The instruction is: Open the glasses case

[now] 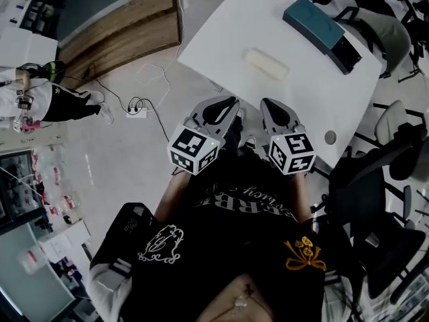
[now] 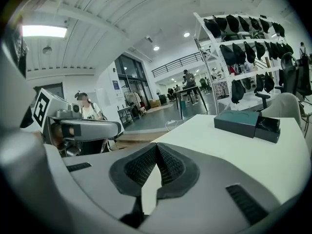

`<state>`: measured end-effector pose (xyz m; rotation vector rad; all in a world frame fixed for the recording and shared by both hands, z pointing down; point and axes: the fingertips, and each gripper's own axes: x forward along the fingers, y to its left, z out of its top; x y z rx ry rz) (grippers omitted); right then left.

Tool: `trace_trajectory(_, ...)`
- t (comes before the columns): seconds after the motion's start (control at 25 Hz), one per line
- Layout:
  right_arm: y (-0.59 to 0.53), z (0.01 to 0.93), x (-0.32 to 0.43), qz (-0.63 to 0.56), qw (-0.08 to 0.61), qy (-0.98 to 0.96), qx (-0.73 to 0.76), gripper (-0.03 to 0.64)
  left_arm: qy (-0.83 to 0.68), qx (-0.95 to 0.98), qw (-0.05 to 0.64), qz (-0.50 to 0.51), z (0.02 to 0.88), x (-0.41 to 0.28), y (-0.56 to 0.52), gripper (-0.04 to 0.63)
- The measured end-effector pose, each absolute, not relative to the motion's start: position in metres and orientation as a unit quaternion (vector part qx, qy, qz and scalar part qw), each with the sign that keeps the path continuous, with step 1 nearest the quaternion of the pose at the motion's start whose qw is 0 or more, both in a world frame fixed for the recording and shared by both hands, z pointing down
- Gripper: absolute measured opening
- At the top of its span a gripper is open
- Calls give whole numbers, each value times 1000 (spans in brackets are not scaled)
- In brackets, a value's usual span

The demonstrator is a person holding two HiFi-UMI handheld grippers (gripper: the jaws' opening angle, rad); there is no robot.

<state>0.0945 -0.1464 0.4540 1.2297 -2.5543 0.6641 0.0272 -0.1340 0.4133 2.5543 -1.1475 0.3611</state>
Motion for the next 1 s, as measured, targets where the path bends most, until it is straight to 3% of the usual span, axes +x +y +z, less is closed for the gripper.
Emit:
trace_trajectory(0.52, -228, 524, 112, 197, 189, -832, 482, 18, -350, 890, 188, 224, 511, 25, -227, 48)
trace_trajectory(0.6, -238, 538, 118, 190, 215, -826, 485, 77, -337, 888, 191, 248, 532, 27, -240, 66)
trace_trajectory(0.72, -254, 555, 127, 160, 267, -815, 490, 88, -317, 887, 193, 274, 559, 30, -259, 115)
trace_trajectory(1.0, -282, 599, 132, 85, 393, -797, 450, 189, -285, 880, 199, 325, 613, 31, -296, 133)
